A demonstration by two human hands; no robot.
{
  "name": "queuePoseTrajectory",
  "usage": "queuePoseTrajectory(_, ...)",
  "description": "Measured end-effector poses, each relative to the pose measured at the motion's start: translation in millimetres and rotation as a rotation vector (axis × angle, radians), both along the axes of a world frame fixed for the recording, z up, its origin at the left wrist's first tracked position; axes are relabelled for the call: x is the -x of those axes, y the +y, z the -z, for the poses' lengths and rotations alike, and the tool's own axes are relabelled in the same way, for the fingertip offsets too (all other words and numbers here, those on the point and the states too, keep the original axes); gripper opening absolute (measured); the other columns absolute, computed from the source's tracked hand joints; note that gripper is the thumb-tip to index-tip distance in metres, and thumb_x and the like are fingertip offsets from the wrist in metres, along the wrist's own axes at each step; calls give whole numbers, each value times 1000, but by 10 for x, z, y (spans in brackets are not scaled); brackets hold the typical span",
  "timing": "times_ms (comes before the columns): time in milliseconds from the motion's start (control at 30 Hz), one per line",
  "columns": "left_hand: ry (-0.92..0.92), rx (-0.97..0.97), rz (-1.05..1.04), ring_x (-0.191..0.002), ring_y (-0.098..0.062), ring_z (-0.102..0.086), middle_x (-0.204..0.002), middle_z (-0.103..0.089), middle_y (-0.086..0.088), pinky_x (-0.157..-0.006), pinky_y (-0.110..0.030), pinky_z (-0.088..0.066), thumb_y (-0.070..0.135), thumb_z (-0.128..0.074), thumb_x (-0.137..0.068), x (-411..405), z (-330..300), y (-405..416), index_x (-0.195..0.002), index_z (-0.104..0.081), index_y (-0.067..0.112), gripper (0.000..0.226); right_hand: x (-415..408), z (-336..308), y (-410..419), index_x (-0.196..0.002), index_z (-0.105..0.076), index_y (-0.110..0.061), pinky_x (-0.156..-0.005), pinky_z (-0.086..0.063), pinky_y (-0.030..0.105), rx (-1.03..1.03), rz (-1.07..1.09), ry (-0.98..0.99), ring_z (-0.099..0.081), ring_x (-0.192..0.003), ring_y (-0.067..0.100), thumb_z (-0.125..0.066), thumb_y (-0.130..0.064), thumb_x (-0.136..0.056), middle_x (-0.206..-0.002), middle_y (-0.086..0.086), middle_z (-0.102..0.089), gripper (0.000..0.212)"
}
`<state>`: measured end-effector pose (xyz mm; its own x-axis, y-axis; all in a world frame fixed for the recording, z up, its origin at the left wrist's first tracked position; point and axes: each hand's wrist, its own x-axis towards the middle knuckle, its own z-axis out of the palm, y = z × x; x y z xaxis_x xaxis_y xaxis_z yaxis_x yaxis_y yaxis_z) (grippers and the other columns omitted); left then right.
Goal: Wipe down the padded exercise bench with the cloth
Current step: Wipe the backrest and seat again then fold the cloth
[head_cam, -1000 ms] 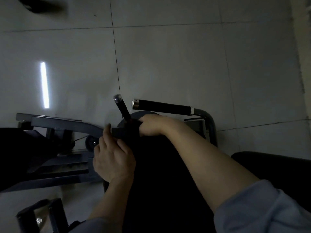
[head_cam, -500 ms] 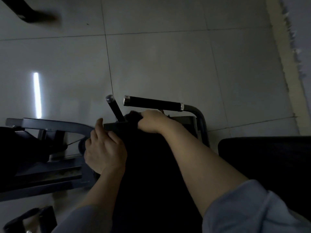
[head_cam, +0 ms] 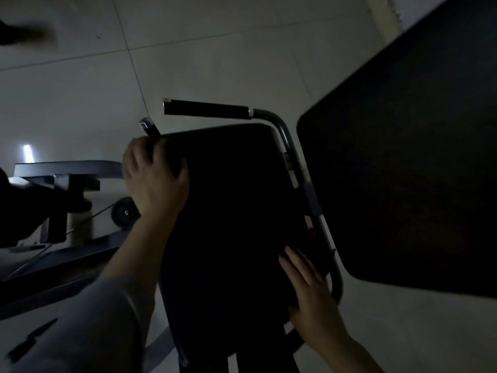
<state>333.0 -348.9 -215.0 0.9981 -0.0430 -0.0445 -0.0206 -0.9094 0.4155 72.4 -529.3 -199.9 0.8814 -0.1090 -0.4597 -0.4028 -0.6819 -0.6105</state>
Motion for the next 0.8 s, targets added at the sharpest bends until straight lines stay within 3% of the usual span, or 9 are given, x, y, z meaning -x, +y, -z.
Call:
queuePoseTrajectory(133, 30, -99, 564, -138, -33, -27, -142, -44, -15, -115, -53, -12, 43, -44, -85, 1374, -31, -200, -128, -55, 19, 50, 598, -9, -131, -141, -18, -49, -114, -20, 21, 11, 82, 11, -10, -142, -1, -48, -25, -87, -146, -41, 0, 66)
queuePoseTrajectory(200, 70, -218, 798, -142, -29, -21, -149, -38, -11, -113, -55, -14, 49, -35, -88, 1910, 23, -231, -136, -48, 22, 56, 742, 12, -192, -134, -27, -43, -105, -33, 11, -31, 350, 15, -31, -134, 2, -56, -5, -89, -140, -34, -23, 66)
queuePoseTrajectory(267, 94, -298, 833, -144, -27, -19, -153, -29, -10, -114, -52, -15, 54, -28, -91, 2106, 105, -213, -143, -37, 23, 62, 835, 9, -324, -128, -38, -39, -84, -40, 3, -132, 731, 16, -50, -111, 3, -56, -7, -92, -126, -23, -47, 52)
queuePoseTrajectory(333, 113, -304, 803, -143, -27, -20, -153, -30, -9, -114, -52, -15, 55, -27, -91, 2073, 121, -197, -143, -36, 22, 63, 836, 87, -496, -133, -44, -27, -80, -43, 17, -86, 949, 50, -56, -94, 6, -54, -22, -94, -120, -6, -58, 41)
queuePoseTrajectory(533, 128, -311, 785, -141, -26, -23, -149, -37, -10, -112, -53, -17, 55, -28, -89, 2068, 151, -232, -139, -43, 21, 62, 165, 744, -884, -92, -52, -25, -66, -38, 25, 28, 584, 334, -51, -76, 17, -43, -21, -92, -86, -2, -50, 9)
queuePoseTrajectory(633, 110, -338, 758, -140, -26, -25, -148, -40, -9, -112, -53, -18, 57, -26, -88, 2069, 175, -219, -138, -45, 24, 63, 19, 1189, -993, -64, -42, -23, -61, -35, 32, 101, 585, 397, -33, -56, 15, -38, -13, -95, -63, 6, -37, 33)
queuePoseTrajectory(700, 110, -343, 773, -140, -25, -25, -147, -40, -9, -113, -51, -16, 58, -28, -87, 2054, 166, -233, -139, -43, 25, 63, 8, 1209, -983, -100, -62, -17, -79, -47, 45, 146, 600, 421, -49, -74, 26, -40, -12, -94, -96, 25, -57, 23)
queuePoseTrajectory(733, 118, -346, 775, -140, -25, -24, -147, -40, -9, -114, -50, -14, 58, -30, -86, 2047, 162, -240, -139, -42, 26, 63, 15, 1193, -963, -127, -52, -14, -94, -42, 51, 163, 611, 440, -53, -96, 33, -41, -12, -94, -123, 25, -52, 34)
queuePoseTrajectory(800, 130, -382, 790, -141, -24, -21, -148, -39, -9, -114, -48, -10, 58, -31, -86, 2040, 139, -244, -140, -40, 26, 63, 112, 1010, -895, -143, -28, -9, -106, -32, 50, 159, 699, 450, -41, -125, 36, -41, -15, -96, -143, 21, -37, 49)
